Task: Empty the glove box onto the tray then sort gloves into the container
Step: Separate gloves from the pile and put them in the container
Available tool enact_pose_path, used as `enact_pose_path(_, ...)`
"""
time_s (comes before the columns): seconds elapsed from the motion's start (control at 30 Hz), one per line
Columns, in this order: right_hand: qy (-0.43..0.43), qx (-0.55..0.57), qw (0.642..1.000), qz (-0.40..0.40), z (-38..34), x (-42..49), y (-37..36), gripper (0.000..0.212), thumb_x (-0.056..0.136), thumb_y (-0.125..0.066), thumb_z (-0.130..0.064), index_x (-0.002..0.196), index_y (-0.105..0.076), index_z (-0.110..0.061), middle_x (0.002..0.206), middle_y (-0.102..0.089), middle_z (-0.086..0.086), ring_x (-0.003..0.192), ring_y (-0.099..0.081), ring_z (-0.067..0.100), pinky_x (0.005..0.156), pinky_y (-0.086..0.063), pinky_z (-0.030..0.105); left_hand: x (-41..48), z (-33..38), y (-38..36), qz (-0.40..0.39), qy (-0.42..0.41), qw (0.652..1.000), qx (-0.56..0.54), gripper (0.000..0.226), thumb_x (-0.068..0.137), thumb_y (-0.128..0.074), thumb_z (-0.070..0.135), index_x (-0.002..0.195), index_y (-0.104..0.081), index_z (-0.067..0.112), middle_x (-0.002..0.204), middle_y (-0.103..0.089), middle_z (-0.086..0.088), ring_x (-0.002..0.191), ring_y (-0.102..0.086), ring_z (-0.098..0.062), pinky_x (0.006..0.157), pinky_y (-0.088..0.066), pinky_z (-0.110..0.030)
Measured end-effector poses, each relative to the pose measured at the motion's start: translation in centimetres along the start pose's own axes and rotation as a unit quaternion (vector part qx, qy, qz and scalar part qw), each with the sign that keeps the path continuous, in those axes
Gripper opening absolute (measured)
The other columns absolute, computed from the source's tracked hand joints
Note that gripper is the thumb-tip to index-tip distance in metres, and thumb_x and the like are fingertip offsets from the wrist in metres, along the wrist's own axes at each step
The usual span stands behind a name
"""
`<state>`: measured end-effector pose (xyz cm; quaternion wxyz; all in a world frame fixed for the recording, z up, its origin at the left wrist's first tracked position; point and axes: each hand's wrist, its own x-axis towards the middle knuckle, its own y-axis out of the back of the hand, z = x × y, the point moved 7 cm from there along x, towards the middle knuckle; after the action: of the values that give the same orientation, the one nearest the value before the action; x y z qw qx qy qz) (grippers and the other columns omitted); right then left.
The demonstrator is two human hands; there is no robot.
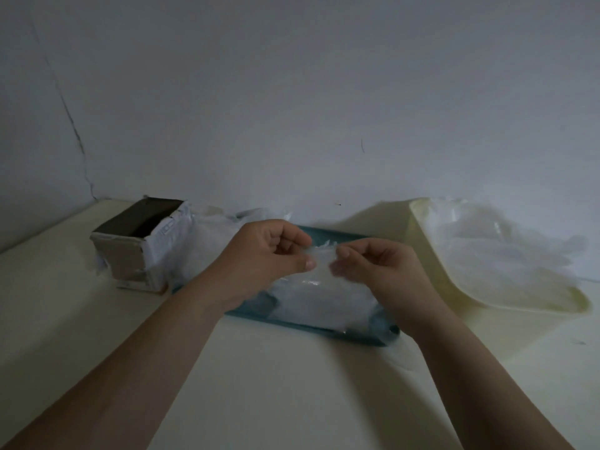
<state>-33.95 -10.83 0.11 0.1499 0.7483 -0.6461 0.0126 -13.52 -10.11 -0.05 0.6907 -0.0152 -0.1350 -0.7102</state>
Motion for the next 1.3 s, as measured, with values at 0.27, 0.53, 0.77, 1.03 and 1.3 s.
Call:
enact_pose_path(0.27, -0.03, 0.076, 0.994, 0.066, -0.6, 2.4, -0.2, 0.037, 0.095, -0.07, -0.042, 0.1, -0.072, -0.005, 0.082, -0.077, 0.014, 0.078, -0.076, 0.029, 0.068, -0.063, 0.039, 2.0, -1.5, 0.3, 0.025, 0.011, 1.0, -0.007, 0.006, 0.09, -0.079, 0.009, 0.093, -0.077, 0.005, 0.083, -0.079, -0.01, 0.077, -0.075, -0.015, 0.073, -0.058, -0.024)
enact_pose_path(0.53, 0.032, -0.054, 0.991, 0.12, -3.0, 2.5, 0.7, 0.039, 0.099, -0.068, -0.028, 0.063, -0.064, -0.012, 0.046, -0.054, -0.007, 0.042, -0.042, 0.007, 0.044, -0.036, 0.018, 2.0, -1.7, -0.7, 0.042, 0.017, 0.998, -0.049, 0.009, 0.094, -0.075, 0.016, 0.088, -0.076, 0.009, 0.067, -0.071, -0.015, 0.044, -0.053, -0.022, 0.046, -0.047, -0.026)
enact_pose_path(0.77, 0.075, -0.188, 0.977, 0.061, -7.8, 0.7, 3.4, 0.029, 0.097, -0.068, -0.036, 0.072, -0.072, -0.02, 0.051, -0.063, -0.006, 0.043, -0.051, -0.002, 0.048, -0.04, 0.01, 2.2, -2.1, 0.5, 0.048, -0.113, 0.921, 0.37, 0.008, 0.092, -0.074, 0.026, 0.084, -0.074, 0.027, 0.068, -0.066, 0.013, 0.062, -0.06, -0.005, 0.063, -0.053, -0.03)
enact_pose_path(1.03, 0.036, -0.357, 0.902, -0.239, -7.1, -1.5, 1.1, 0.025, 0.095, -0.069, -0.044, 0.073, -0.072, -0.034, 0.066, -0.071, -0.004, 0.06, -0.065, 0.015, 0.066, -0.055, 0.03, 0.7, -5.4, -6.0, -0.165, -0.045, 0.886, 0.431, 0.022, 0.095, -0.067, 0.027, 0.111, -0.076, 0.015, 0.113, -0.074, -0.004, 0.106, -0.067, -0.021, 0.085, -0.043, -0.021)
enact_pose_path(1.3, 0.017, -0.404, 0.86, -0.312, -7.6, -3.6, 0.9, 0.016, 0.095, -0.067, -0.046, 0.083, -0.077, -0.04, 0.084, -0.072, -0.022, 0.08, -0.067, -0.002, 0.081, -0.054, 0.02, 1.0, -2.2, -1.5, -0.016, -0.011, 0.975, 0.221, 0.016, 0.092, -0.072, 0.021, 0.091, -0.076, 0.036, 0.092, -0.076, 0.013, 0.088, -0.07, -0.003, 0.082, -0.057, -0.029)
